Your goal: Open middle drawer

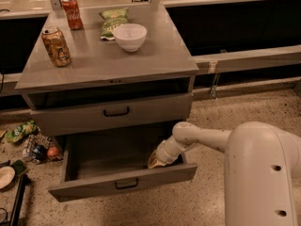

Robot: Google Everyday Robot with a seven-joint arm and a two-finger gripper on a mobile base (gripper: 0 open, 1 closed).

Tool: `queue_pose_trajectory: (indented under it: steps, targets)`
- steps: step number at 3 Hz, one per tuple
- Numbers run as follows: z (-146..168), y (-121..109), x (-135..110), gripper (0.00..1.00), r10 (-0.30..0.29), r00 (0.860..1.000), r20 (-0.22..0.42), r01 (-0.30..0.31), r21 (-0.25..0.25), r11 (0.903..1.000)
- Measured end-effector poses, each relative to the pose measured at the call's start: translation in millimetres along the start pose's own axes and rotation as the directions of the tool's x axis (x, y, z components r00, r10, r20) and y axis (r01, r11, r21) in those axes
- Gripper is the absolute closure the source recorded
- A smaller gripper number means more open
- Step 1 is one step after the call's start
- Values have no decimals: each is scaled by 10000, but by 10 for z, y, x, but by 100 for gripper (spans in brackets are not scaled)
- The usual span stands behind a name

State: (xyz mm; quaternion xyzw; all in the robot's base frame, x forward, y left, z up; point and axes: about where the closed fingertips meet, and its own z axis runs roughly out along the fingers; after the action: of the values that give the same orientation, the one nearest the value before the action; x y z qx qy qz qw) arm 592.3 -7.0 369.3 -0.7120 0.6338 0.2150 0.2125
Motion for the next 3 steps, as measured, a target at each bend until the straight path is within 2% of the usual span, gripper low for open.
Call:
queue_pose_trajectory:
  steps: [1,2,3]
  targets:
    - [49,313,-45,100,566,9984,63,-558,-850,9948]
    - [50,323,-46,100,581,9983,64,-573,-873,9945]
    - [63,643,-87,100,1085,9941,92,-1058,-1523,9827]
